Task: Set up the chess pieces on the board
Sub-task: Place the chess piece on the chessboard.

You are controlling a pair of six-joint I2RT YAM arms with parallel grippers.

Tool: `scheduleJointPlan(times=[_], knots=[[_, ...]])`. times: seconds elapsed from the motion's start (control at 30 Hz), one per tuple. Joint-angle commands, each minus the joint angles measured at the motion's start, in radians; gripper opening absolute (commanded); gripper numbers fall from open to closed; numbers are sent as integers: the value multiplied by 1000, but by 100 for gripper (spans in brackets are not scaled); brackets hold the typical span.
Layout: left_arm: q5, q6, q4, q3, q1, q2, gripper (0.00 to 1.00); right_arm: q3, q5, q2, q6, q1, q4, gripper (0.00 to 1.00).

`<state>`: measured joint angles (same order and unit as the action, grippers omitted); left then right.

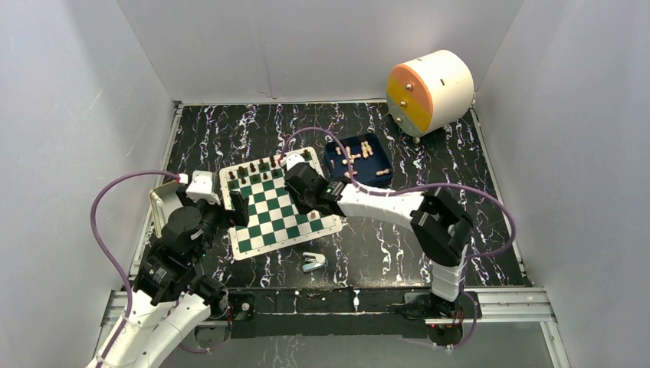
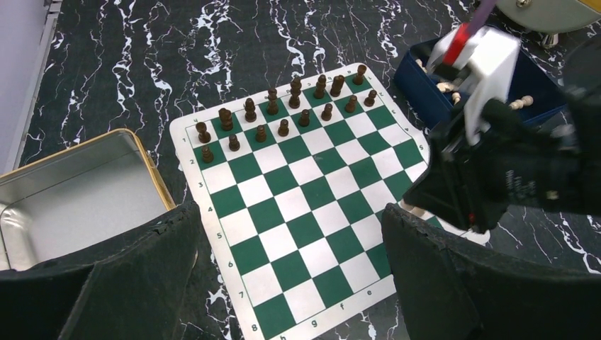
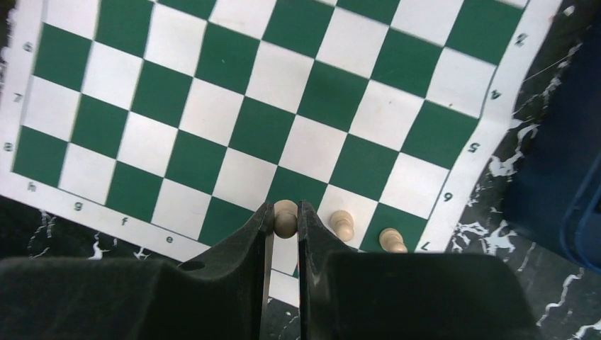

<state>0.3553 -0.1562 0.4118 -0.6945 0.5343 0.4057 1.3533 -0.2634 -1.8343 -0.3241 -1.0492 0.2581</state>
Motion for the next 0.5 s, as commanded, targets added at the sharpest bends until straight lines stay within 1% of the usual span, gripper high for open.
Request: scheduleJointPlan(times=[0.0, 0.1, 0.23, 0.47], knots=[[15, 10, -24, 6, 5, -19, 95, 10, -22, -48, -33, -14, -37, 24], [15, 12, -25, 6, 6, -22, 95, 14, -16, -78, -35, -24, -39, 24], [17, 12, -28, 6, 5, -24, 95, 35, -46, -114, -38, -40, -15, 23], [10, 14, -29, 7, 6, -24, 95, 35, -62, -143, -46, -50, -5, 23]])
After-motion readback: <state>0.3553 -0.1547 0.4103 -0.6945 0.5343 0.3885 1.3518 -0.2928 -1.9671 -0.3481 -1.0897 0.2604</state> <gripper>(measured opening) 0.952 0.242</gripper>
